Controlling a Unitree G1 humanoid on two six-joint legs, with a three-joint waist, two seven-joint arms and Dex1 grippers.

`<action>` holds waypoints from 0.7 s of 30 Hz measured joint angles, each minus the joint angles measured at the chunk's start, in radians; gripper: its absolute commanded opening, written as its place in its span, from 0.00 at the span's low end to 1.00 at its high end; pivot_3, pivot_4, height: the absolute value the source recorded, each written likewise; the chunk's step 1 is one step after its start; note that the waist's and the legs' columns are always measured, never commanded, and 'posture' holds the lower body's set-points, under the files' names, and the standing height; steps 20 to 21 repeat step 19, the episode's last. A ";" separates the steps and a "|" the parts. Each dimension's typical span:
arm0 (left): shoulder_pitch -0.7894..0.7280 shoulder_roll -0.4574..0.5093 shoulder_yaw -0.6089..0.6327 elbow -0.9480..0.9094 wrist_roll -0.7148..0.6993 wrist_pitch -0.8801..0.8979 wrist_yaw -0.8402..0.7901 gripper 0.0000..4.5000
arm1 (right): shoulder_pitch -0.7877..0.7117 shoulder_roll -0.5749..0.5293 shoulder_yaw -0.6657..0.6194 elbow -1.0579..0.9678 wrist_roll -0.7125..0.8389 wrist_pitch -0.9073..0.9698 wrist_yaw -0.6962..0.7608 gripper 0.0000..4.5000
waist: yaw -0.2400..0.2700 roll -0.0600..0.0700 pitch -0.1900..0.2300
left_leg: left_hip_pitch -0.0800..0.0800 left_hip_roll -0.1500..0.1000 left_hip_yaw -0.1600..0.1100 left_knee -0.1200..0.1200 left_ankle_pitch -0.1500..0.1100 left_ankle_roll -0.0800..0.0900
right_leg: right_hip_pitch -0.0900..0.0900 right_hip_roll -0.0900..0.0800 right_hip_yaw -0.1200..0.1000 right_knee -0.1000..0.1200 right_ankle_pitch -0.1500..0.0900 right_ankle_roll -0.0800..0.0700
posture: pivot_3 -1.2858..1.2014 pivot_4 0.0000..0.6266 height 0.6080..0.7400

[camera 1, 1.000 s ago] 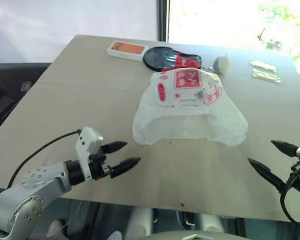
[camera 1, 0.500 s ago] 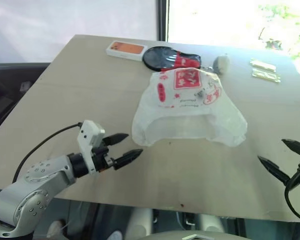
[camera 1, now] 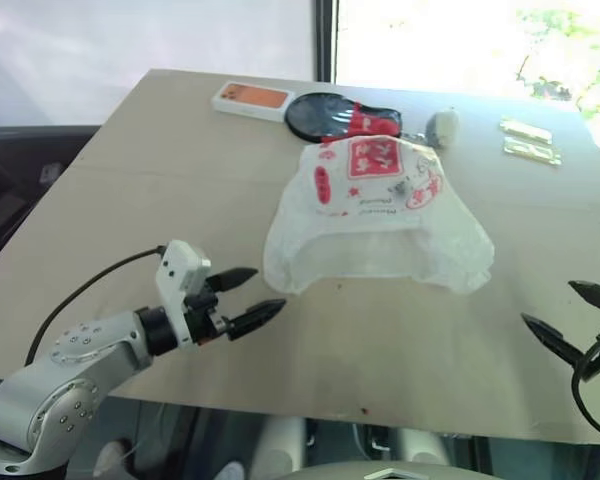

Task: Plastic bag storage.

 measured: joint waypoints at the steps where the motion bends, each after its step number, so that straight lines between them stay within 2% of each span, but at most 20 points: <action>1: 0.009 0.000 0.000 0.000 0.001 0.000 -0.001 0.98 | 0.001 0.000 0.001 0.000 0.000 0.000 0.004 1.00 | 0.000 0.000 0.000 | 0.000 0.000 0.000 0.000 0.000 0.000 | 0.000 0.000 0.000 0.000 0.000 0.000 | 0.52 0.24 1.00; 11: 0.067 -0.005 0.012 0.000 0.031 -0.007 0.003 0.98 | -0.026 -0.015 0.036 0.011 -0.007 0.000 0.019 1.00 | 0.000 0.000 0.000 | 0.000 0.000 0.000 0.000 -0.001 -0.001 | 0.000 0.000 0.000 0.000 0.000 0.000 | 0.52 0.24 1.00; 21: 0.115 -0.013 0.040 -0.014 0.041 -0.007 0.005 0.98 | -0.158 -0.055 0.107 0.084 -0.037 0.004 -0.009 1.00 | 0.000 0.000 0.000 | 0.000 0.000 0.000 0.000 0.000 0.000 | 0.000 0.000 0.000 0.000 0.000 0.000 | 0.52 0.24 1.00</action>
